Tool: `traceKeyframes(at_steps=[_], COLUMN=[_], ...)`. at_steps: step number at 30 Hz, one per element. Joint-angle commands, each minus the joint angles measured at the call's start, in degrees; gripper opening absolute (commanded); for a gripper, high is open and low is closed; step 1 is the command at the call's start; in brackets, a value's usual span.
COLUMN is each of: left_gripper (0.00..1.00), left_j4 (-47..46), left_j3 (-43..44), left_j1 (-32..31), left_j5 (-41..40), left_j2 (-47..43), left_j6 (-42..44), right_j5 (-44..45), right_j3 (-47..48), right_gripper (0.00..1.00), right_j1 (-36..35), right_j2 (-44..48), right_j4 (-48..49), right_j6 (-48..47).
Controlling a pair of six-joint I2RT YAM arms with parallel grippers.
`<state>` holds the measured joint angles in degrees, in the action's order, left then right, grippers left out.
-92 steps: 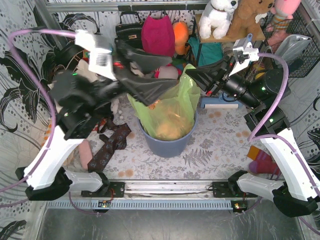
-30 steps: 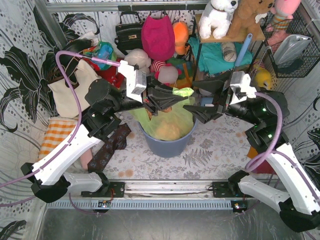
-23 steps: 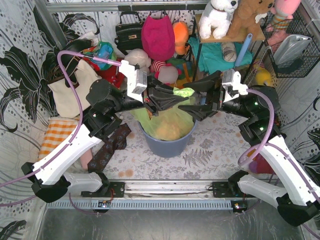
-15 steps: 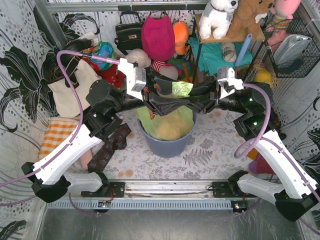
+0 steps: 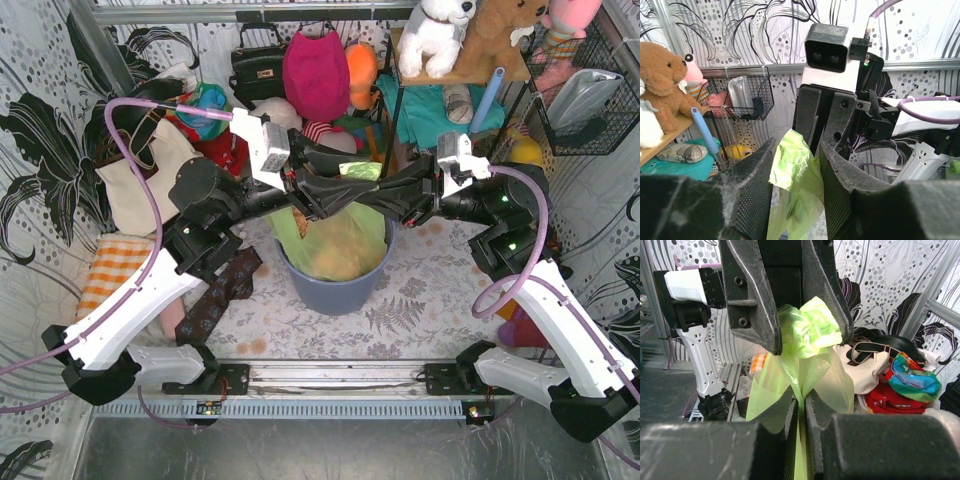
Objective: Tie the trash bag
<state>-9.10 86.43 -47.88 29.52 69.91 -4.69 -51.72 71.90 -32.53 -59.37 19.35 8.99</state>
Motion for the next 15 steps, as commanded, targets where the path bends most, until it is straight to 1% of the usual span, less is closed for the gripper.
traceKeyframes(at_steps=[1, 4, 8, 15], left_gripper=[0.49, 0.53, 0.53, 0.53], left_j4=[0.19, 3.85, 10.14, 13.45], left_j3=[2.72, 5.33, 9.19, 8.98], left_j1=[0.28, 0.24, 0.24, 1.04], left_j5=[-3.03, -5.43, -6.2, -7.17], left_j2=[0.59, 1.73, 3.89, 3.43], left_j6=[-1.29, -2.36, -4.36, -8.69], right_j5=[-1.45, -0.81, -0.49, -0.42], right_j3=[1.72, 1.28, 1.23, 1.49], right_gripper=[0.1, 0.1, 0.1, 0.1], right_j1=[0.18, 0.19, 0.18, 0.21], right_j2=[0.3, 0.81, 1.11, 1.47], right_j4=[0.79, 0.87, 0.61, 0.19], right_j6=[-0.09, -0.33, -0.56, -0.81])
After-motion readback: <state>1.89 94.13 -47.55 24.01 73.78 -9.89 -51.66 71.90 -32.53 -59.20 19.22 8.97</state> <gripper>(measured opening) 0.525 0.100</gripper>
